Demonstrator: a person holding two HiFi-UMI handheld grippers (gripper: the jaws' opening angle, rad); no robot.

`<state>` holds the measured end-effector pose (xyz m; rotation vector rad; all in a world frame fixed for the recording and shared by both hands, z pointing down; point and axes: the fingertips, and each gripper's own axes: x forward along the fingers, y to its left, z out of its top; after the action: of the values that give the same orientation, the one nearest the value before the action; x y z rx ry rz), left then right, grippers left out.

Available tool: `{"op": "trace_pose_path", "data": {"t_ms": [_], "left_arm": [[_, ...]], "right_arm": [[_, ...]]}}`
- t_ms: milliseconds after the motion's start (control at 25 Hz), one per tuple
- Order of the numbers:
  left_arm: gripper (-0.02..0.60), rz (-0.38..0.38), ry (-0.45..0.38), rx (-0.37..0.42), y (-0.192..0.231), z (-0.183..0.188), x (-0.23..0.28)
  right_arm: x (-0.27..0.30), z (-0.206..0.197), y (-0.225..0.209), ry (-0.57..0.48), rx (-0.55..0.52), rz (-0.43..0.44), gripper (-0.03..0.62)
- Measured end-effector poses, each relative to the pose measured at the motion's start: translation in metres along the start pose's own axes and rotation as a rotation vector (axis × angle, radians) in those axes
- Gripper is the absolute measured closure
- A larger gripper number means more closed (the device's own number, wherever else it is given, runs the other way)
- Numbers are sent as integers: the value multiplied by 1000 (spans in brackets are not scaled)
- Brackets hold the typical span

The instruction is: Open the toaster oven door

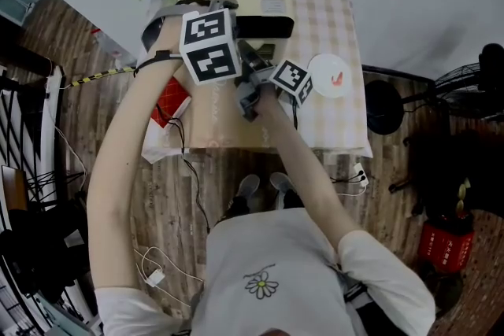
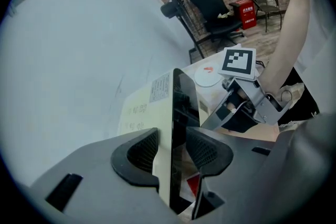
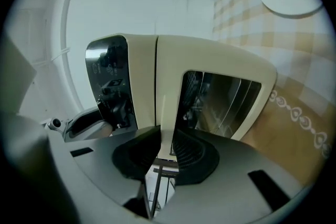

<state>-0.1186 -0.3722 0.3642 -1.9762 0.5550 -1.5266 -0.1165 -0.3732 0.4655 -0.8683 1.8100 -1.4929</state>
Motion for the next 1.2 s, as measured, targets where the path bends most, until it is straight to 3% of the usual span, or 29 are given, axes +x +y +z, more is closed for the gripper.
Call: {"op": "trace_pose_path", "data": {"t_ms": [240,840,1000,1200], "left_arm": [[405,3,16,1,0,0,1],[403,46,-13,-14,0,0,1],[403,36,-38,-40,-2,-1,0],[403,51,-61,-46,1,1,-1]], "right_arm": [[-1,0,-2,-36,71,27,534],[-5,-3,-1,-52,65,-7,537],[-48,-38,-12,-16,56,50,530],[-74,-57,-35,-23,60,8,526]]}}
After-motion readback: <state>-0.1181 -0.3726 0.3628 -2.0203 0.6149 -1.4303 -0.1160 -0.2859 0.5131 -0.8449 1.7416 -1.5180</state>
